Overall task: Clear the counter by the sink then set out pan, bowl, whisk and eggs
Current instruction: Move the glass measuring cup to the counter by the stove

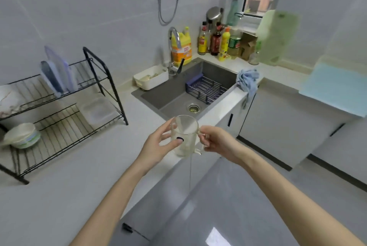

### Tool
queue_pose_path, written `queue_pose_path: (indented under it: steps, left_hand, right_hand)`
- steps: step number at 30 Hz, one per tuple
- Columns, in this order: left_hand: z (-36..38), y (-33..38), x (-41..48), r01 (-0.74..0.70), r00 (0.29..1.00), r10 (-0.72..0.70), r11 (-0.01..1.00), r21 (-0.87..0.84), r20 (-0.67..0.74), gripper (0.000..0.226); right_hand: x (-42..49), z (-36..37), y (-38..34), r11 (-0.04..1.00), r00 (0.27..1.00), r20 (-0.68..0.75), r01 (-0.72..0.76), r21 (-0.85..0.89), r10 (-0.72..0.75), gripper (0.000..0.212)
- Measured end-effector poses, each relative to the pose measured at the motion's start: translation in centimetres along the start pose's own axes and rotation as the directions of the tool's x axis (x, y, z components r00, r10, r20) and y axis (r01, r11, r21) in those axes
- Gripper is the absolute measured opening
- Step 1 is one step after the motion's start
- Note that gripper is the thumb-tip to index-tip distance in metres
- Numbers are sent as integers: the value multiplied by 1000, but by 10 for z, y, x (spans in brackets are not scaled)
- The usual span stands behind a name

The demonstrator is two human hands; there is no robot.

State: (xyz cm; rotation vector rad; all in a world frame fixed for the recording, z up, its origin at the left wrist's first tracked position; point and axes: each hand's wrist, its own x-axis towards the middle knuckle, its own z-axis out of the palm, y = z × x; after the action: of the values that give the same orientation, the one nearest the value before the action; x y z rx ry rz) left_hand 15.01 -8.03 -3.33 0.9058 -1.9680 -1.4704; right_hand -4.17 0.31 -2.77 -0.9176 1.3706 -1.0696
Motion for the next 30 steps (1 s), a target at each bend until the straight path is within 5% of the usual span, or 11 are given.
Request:
queue_pose_path:
  steps: [16, 30]
  left_hand:
    - [335, 97, 183, -166, 868, 173, 985, -56, 465, 66]
    - [580, 167, 302, -254, 612, 288, 954, -162, 737, 60]
  right_hand:
    - [-136, -332, 22, 993, 856, -517, 41, 107, 20, 32]
    - [-217, -533, 43, 960, 541, -834, 163, 227, 105, 29]
